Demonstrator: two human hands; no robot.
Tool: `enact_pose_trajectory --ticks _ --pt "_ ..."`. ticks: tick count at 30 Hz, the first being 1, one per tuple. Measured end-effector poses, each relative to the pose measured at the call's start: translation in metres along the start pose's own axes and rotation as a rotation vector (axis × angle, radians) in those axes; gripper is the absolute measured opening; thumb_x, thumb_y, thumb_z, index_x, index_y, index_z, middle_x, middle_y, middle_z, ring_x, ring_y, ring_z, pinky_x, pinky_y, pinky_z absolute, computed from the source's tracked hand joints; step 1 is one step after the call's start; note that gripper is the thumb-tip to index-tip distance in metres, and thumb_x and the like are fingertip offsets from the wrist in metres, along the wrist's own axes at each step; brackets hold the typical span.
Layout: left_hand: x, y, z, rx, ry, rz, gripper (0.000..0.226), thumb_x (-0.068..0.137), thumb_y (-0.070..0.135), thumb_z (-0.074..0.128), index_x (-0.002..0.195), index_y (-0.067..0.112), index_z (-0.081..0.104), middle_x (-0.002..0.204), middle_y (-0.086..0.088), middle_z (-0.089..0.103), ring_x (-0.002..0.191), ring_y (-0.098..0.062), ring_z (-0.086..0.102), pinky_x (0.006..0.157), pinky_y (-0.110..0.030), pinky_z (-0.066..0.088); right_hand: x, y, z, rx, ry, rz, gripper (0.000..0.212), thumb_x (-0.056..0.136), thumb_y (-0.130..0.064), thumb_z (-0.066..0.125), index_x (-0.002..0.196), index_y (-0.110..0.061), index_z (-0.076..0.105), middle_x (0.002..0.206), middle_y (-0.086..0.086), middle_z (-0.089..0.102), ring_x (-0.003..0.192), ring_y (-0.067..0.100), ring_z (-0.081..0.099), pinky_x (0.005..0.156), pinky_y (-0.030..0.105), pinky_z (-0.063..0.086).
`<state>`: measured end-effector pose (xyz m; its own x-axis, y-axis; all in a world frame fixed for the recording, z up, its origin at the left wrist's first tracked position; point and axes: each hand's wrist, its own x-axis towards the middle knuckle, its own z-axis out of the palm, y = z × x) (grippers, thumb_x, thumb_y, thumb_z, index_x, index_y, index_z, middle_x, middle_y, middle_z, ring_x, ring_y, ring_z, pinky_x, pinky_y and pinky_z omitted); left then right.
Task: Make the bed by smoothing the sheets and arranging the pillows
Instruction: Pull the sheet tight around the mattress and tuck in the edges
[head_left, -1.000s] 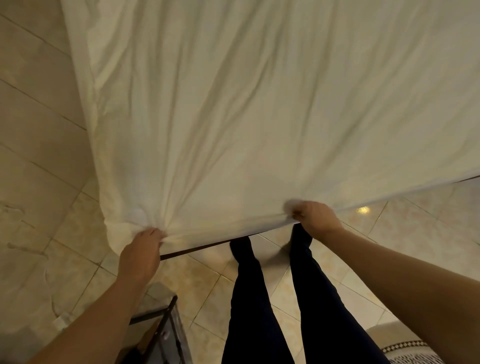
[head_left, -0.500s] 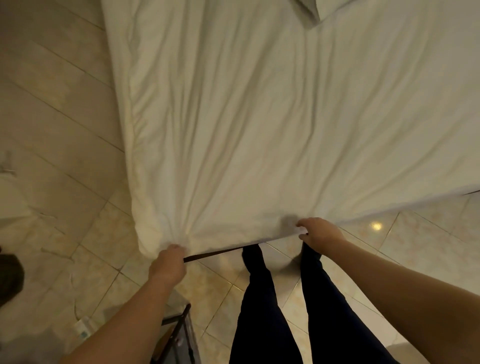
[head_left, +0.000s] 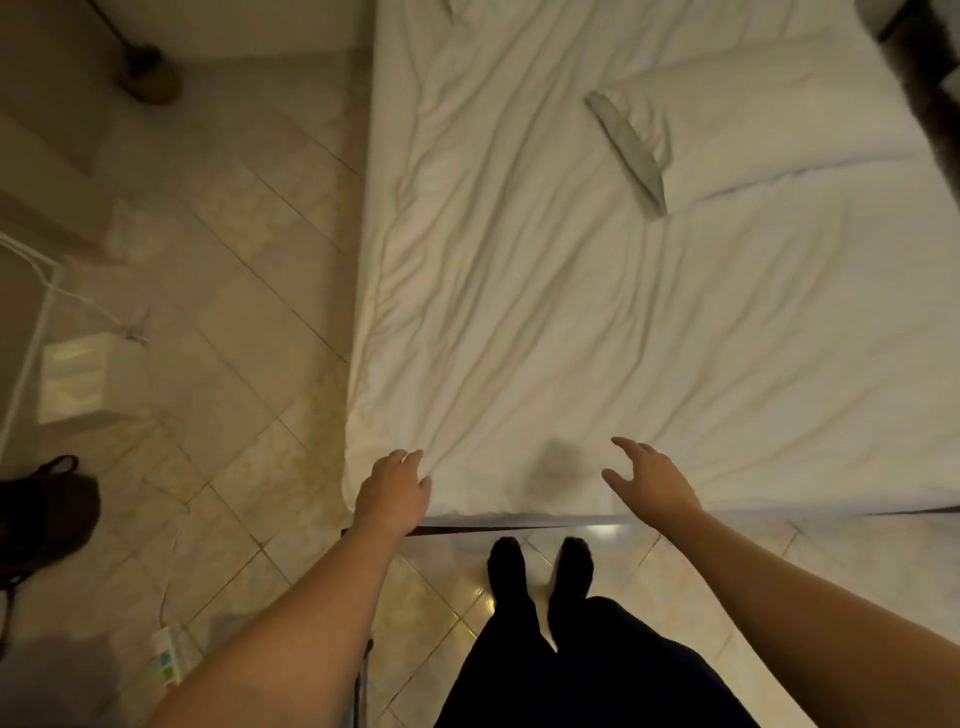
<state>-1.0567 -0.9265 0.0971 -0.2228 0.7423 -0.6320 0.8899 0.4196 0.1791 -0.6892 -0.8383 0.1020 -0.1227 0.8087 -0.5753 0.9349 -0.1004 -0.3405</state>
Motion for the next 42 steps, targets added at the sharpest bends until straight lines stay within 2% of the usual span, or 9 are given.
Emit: enact_pose_trajectory --ticks 8,14,24,28,33,42 --pt "-0.046 0.024 -0.025 -0.036 0.097 -0.064 0.059 0.107 0.046 0.033 0.162 0.026 0.025 0.168 0.000 0.023 0.154 -0.021 0.019 0.120 -0.040 0.032 -0.015 0.003 -0.036 -0.074 0.073 -0.068 0.070 0.097 -0.057 0.049 0.158 -0.032 0.026 0.162 -0.002 0.034 0.147 0.025 0.032 0.109 0.045 0.044" --pt "-0.060 0.034 -0.046 -0.008 0.142 -0.059 0.060 0.107 0.049 0.033 0.163 0.028 0.022 0.169 0.000 0.020 0.155 -0.021 0.016 0.123 -0.041 0.027 -0.013 0.011 -0.043 -0.081 0.124 -0.093 0.073 0.097 -0.060 0.046 0.160 -0.030 0.023 0.164 0.004 0.030 0.149 0.028 0.030 0.117 0.044 0.034" --pt "-0.046 0.015 -0.083 -0.020 0.176 -0.030 0.061 0.106 0.051 0.033 0.163 0.031 0.022 0.169 0.001 0.019 0.155 -0.021 0.016 0.123 -0.043 0.028 -0.008 -0.009 -0.038 -0.081 0.145 -0.063 0.075 0.097 -0.063 0.043 0.160 -0.033 0.016 0.166 0.003 0.025 0.151 0.027 0.024 0.120 0.046 0.029" --pt "-0.026 -0.018 -0.102 -0.012 0.164 0.010 0.063 0.105 0.054 0.033 0.163 0.031 0.021 0.169 0.000 0.020 0.155 -0.022 0.016 0.123 -0.043 0.027 -0.002 -0.042 -0.024 -0.066 0.171 -0.022 0.075 0.097 -0.063 0.043 0.161 -0.033 0.015 0.167 0.003 0.023 0.152 0.027 0.023 0.121 0.048 0.029" --pt "0.009 -0.066 -0.142 0.016 0.151 0.116 0.062 0.104 0.053 0.032 0.162 0.032 0.022 0.166 -0.002 0.025 0.149 -0.027 0.027 0.118 -0.046 0.034 0.000 -0.102 -0.007 -0.043 0.230 0.069 0.075 0.098 -0.062 0.045 0.161 -0.032 0.016 0.167 0.004 0.023 0.152 0.029 0.023 0.120 0.048 0.030" --pt "0.039 -0.119 -0.213 0.082 0.124 0.280 0.061 0.106 0.048 0.036 0.162 0.029 0.022 0.169 -0.004 0.020 0.154 -0.029 0.018 0.122 -0.048 0.027 -0.016 -0.202 0.018 0.105 0.375 0.201 0.074 0.097 -0.058 0.050 0.160 -0.030 0.023 0.164 0.005 0.029 0.150 0.029 0.027 0.116 0.050 0.035"
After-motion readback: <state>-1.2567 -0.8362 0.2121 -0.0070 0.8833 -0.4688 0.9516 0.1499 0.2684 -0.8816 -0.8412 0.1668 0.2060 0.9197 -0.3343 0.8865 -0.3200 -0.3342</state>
